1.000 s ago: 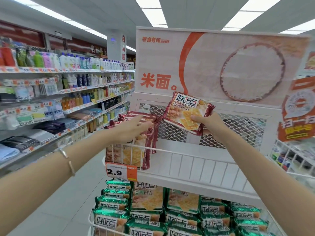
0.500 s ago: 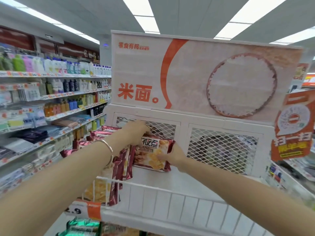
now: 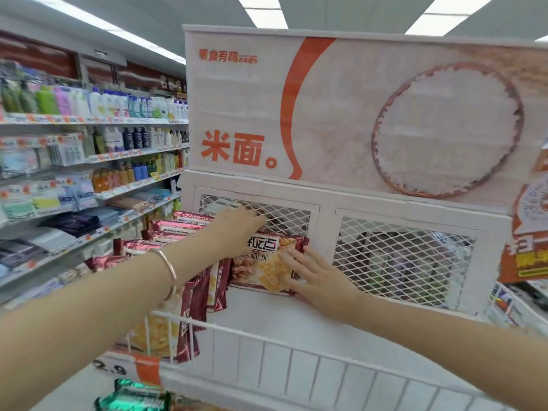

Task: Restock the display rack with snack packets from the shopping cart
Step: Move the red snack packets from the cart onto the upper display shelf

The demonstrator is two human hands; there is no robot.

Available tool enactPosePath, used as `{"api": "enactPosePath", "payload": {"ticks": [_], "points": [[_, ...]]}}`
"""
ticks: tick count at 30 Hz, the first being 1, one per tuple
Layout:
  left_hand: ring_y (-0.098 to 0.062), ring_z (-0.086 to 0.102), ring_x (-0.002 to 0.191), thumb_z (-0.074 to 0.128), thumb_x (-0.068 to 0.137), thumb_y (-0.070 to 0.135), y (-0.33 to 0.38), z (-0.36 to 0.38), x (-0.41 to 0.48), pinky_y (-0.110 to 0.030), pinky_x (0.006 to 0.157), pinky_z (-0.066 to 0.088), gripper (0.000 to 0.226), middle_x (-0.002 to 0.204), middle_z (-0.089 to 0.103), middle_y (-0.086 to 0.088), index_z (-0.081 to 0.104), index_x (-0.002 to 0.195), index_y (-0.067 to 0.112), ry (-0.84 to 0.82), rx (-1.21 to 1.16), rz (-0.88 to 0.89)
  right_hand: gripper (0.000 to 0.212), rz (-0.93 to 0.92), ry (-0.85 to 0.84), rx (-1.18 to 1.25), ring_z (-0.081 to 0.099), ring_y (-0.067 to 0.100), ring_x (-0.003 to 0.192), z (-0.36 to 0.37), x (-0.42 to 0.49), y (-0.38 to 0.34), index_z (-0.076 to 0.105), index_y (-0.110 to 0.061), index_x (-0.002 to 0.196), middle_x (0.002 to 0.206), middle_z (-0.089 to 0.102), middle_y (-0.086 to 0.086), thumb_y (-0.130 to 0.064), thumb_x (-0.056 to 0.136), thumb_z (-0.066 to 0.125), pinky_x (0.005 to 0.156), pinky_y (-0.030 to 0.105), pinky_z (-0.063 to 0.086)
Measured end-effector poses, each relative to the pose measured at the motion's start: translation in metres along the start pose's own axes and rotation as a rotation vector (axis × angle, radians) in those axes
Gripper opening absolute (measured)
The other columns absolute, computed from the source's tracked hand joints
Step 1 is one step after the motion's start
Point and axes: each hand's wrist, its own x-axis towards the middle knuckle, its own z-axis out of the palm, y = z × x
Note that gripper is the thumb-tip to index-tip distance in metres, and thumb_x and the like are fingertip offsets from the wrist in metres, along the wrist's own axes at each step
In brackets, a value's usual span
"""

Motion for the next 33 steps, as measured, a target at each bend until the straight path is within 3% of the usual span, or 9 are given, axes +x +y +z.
{"api": "enactPosePath", "payload": {"ticks": [3, 5, 9, 12, 15, 23, 26, 29, 33], "points": [[-0.024, 0.05, 0.118, 0.073, 0.084, 0.034, 0.0, 0.002, -0.003, -0.044, 0.097, 0.046, 0.054, 0.125, 0.055, -0.002, 0.05, 0.131, 0.02, -0.005, -0.048, -0.017, 0.051, 0.045, -0.05, 0.028, 0.035, 0.032, 0.144, 0.002, 0.004, -0.005, 0.06, -0.026, 0.125, 0.153, 0.04, 0.017, -0.032, 0.078, 0.078, 0.117, 0.049, 0.021], [-0.022, 0.051, 0.119, 0.073, 0.084, 0.035, -0.005, -0.004, -0.01, -0.04, 0.098, 0.046, 0.052, 0.128, 0.057, -0.002, 0.054, 0.13, 0.02, -0.014, -0.224, -0.028, 0.043, 0.056, -0.038, 0.136, 0.037, 0.03, 0.143, -0.016, 0.004, -0.001, 0.061, -0.027, 0.124, 0.153, 0.041, 0.014, -0.034, 0.083, 0.072, 0.119, 0.046, 0.027], [-0.022, 0.065, 0.1, 0.066, 0.092, 0.035, -0.038, -0.039, -0.049, -0.041, 0.089, 0.055, 0.025, 0.113, 0.064, 0.002, 0.065, 0.113, 0.022, 0.125, -0.659, -0.216, 0.026, 0.256, 0.158, 0.478, 0.058, 0.027, 0.114, -0.088, 0.032, 0.008, 0.07, -0.014, 0.111, 0.133, 0.059, 0.011, -0.018, 0.089, 0.057, 0.1, 0.034, 0.041], [-0.02, 0.06, 0.099, 0.06, 0.096, 0.029, -0.077, -0.055, -0.107, -0.038, 0.086, 0.053, 0.024, 0.111, 0.061, 0.004, 0.065, 0.117, 0.018, 0.23, -0.546, -0.357, 0.018, 0.389, 0.192, 0.493, 0.062, 0.029, 0.104, -0.145, 0.079, 0.004, 0.072, -0.007, 0.102, 0.114, 0.066, 0.011, -0.009, 0.088, 0.061, 0.092, 0.037, 0.05], [-0.022, 0.059, 0.099, 0.06, 0.097, 0.026, -0.121, -0.05, -0.189, -0.038, 0.083, 0.052, 0.023, 0.118, 0.061, 0.0, 0.064, 0.117, 0.016, 0.193, -0.458, -0.502, 0.021, 0.444, 0.153, 0.559, 0.057, 0.028, 0.107, -0.193, 0.137, -0.035, 0.07, -0.008, 0.105, 0.116, 0.061, 0.009, -0.015, 0.092, 0.055, 0.091, 0.039, 0.047], [-0.029, 0.061, 0.102, 0.06, 0.092, 0.022, -0.181, 0.013, -0.474, -0.033, 0.081, 0.048, 0.02, 0.116, 0.067, -0.007, 0.069, 0.108, 0.014, -0.058, -0.405, -0.879, 0.023, 0.17, 0.074, 0.751, 0.055, 0.034, 0.106, -0.235, 0.259, -0.283, 0.072, -0.006, 0.103, 0.11, 0.063, 0.016, -0.015, 0.09, 0.055, 0.089, 0.043, 0.045], [-0.032, 0.063, 0.107, 0.062, 0.089, 0.015, -0.173, 0.051, -0.575, -0.033, 0.084, 0.048, 0.02, 0.114, 0.068, -0.014, 0.072, 0.106, 0.01, -0.204, -0.425, -0.998, 0.023, 0.049, -0.113, 0.864, 0.055, 0.031, 0.112, -0.227, 0.272, -0.395, 0.072, -0.012, 0.108, 0.116, 0.062, 0.011, -0.019, 0.091, 0.057, 0.095, 0.038, 0.042], [-0.034, 0.066, 0.1, 0.06, 0.086, 0.015, -0.16, 0.095, -0.661, -0.039, 0.084, 0.055, 0.015, 0.099, 0.07, -0.015, 0.072, 0.093, 0.009, -0.342, -0.475, -1.119, 0.025, -0.128, -0.328, 0.902, 0.053, 0.031, 0.119, -0.21, 0.272, -0.496, 0.071, -0.016, 0.11, 0.122, 0.062, 0.011, -0.023, 0.09, 0.058, 0.103, 0.04, 0.041], [-0.029, 0.066, 0.103, 0.059, 0.09, 0.015, -0.142, 0.146, -0.749, -0.039, 0.09, 0.055, 0.023, 0.11, 0.071, -0.013, 0.073, 0.105, 0.004, -0.483, -0.597, -1.289, 0.025, -0.282, -0.556, 0.93, 0.055, 0.031, 0.117, -0.185, 0.26, -0.598, 0.071, -0.017, 0.111, 0.123, 0.062, 0.011, -0.021, 0.091, 0.057, 0.102, 0.04, 0.043]]}}
